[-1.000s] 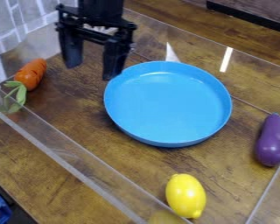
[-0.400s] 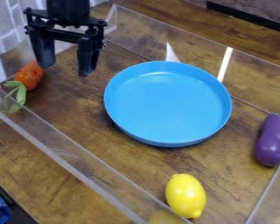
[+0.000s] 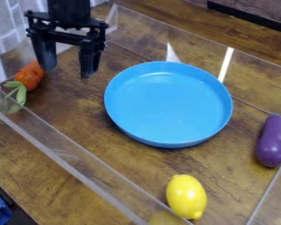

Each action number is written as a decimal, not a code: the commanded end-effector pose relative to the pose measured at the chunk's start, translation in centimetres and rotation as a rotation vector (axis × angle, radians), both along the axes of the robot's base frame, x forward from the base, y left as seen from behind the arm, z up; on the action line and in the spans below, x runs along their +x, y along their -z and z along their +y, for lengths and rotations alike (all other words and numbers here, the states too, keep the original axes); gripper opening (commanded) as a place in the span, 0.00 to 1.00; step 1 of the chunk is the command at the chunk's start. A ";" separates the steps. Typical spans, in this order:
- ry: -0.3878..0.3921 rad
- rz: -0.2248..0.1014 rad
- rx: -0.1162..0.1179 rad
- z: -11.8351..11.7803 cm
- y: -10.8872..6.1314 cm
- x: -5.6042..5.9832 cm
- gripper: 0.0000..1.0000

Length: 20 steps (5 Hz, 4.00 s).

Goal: Put the carrot on the blue tray

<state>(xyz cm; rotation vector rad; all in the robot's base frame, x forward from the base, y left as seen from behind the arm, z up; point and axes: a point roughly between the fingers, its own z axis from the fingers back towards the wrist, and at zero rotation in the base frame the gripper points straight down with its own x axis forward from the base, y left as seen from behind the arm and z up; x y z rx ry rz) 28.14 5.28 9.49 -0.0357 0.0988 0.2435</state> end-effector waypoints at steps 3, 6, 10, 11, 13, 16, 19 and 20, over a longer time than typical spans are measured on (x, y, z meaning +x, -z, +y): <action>-0.027 -0.020 0.000 0.8 0.5 0.4 1.00; -0.032 -0.018 0.013 0.4 1.6 0.9 1.00; -0.002 -0.032 0.055 0.0 1.5 1.9 1.00; 0.003 -0.037 0.058 -0.1 1.4 2.1 1.00; 0.005 -0.052 0.061 1.0 1.3 1.7 1.00; 0.009 -0.074 0.073 3.0 1.3 1.3 1.00; 0.011 -0.096 0.075 4.7 1.3 0.9 1.00; 0.015 -0.110 0.064 5.3 1.1 0.8 1.00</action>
